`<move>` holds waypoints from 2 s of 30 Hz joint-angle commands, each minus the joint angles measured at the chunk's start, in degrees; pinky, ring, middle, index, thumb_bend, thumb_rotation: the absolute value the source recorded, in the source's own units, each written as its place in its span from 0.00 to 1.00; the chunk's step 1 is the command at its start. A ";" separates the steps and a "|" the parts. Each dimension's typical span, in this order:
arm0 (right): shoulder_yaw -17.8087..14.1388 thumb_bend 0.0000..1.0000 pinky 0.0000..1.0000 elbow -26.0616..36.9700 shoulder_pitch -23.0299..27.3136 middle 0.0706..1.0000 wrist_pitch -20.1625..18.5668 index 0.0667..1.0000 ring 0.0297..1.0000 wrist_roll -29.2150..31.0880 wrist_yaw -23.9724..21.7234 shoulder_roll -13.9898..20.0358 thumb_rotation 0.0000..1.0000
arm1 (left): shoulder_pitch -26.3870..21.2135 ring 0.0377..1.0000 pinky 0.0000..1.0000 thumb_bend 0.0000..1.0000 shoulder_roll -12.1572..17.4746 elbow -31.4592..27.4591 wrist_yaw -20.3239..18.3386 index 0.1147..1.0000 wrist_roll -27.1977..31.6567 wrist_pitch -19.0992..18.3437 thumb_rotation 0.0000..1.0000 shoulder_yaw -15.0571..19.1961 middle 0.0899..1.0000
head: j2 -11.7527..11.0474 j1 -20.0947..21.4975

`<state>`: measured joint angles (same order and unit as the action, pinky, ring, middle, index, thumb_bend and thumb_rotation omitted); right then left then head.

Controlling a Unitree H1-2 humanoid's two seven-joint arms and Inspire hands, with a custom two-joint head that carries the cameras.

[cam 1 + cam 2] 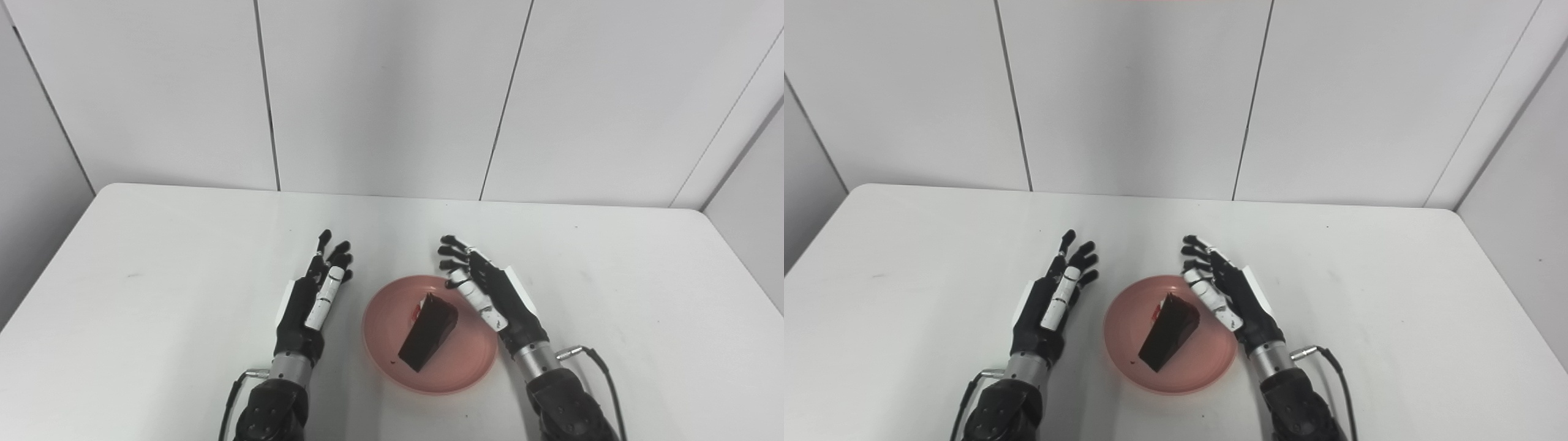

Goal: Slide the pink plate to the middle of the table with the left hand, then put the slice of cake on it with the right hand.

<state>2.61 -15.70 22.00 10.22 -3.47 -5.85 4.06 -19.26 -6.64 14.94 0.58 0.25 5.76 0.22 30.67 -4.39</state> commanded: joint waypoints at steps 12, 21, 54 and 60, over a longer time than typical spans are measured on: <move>-7.74 0.82 0.83 -6.09 1.22 0.86 -2.79 0.87 0.86 13.80 1.56 -4.71 0.98 | 0.12 1.00 1.00 0.60 0.92 -0.94 1.74 1.00 -2.75 -1.59 0.88 -0.70 1.00 | 0.03 1.16; -7.02 0.84 0.82 -5.84 0.97 0.87 -1.91 0.88 0.86 13.05 2.06 -4.95 0.96 | 0.11 1.00 1.00 0.59 1.38 -1.58 0.72 1.00 -1.38 -3.35 0.87 -0.54 1.00 | 0.14 1.77; -5.86 0.90 0.79 -5.70 0.87 0.81 6.29 0.83 0.79 14.30 -2.75 -3.61 0.92 | -0.25 1.00 1.00 0.61 1.71 -0.18 -0.11 1.00 -0.03 -3.36 0.84 -1.45 0.98 | 0.25 1.36; -5.84 0.88 0.72 -5.93 0.89 0.79 7.39 0.82 0.77 16.39 -5.54 -3.64 0.91 | -0.33 1.00 1.00 0.60 1.89 -0.09 0.20 1.00 -0.34 -3.55 0.85 -1.69 0.98 | 0.29 1.43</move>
<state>-3.36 -21.29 23.64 14.52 12.21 -10.26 0.45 -19.28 -4.85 14.44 0.79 0.22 3.39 -1.28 30.85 -2.90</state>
